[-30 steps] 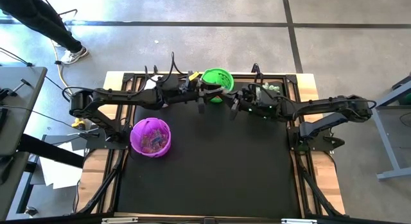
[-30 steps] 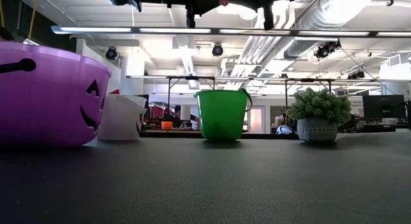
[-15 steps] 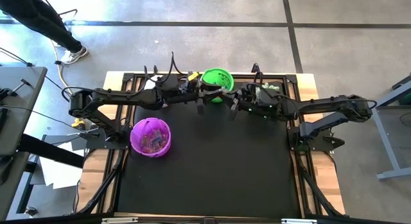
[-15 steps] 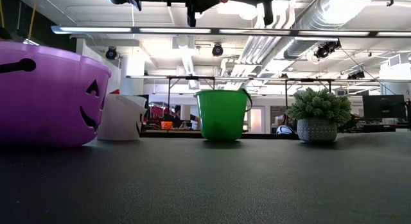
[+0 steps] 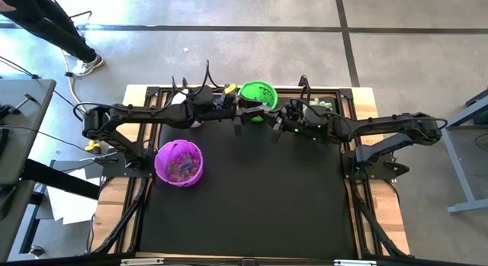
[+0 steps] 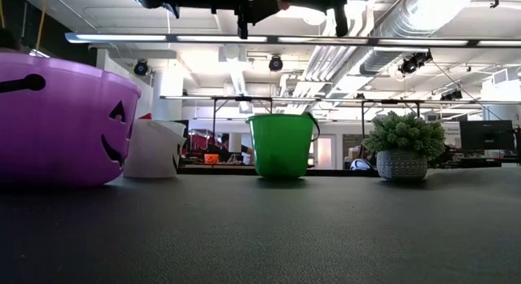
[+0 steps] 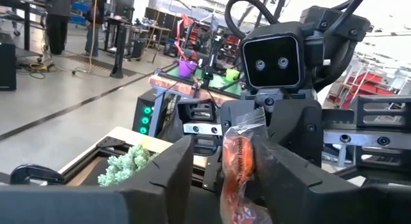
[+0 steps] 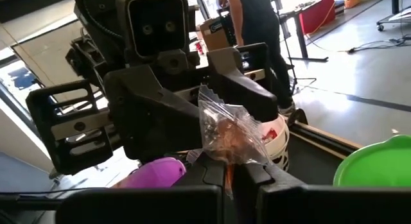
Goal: Sort candy
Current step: Put the orange gummy into the violet bucket
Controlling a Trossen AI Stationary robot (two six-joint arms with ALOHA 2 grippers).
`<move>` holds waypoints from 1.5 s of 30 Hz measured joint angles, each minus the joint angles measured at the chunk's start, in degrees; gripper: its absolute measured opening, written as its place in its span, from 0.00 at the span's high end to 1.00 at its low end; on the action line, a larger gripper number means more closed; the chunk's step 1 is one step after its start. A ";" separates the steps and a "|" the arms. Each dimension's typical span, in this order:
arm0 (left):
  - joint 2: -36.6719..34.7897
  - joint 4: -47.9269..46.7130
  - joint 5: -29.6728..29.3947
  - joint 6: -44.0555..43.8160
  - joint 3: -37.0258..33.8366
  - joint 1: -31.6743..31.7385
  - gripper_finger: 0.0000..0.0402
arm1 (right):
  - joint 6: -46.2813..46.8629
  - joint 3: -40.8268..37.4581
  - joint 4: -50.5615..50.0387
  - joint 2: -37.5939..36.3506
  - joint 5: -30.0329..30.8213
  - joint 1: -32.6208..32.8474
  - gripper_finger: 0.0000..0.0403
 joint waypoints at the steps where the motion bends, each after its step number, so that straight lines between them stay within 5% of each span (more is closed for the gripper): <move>1: 0.00 0.00 0.06 -0.01 0.00 0.12 0.62 | 0.00 0.00 0.01 0.00 0.02 0.02 1.00; 11: 0.50 -1.73 1.61 -2.86 -0.35 0.16 0.54 | -1.76 0.52 2.03 -0.35 4.76 -0.41 1.00; 29: 0.13 -0.15 1.29 -2.34 -0.17 0.23 0.56 | -0.58 0.26 1.13 -0.11 1.94 -0.35 1.00; 45: -0.13 -0.07 4.63 -0.01 -0.11 1.28 0.94 | -0.17 0.11 3.28 -0.15 1.92 -0.33 1.00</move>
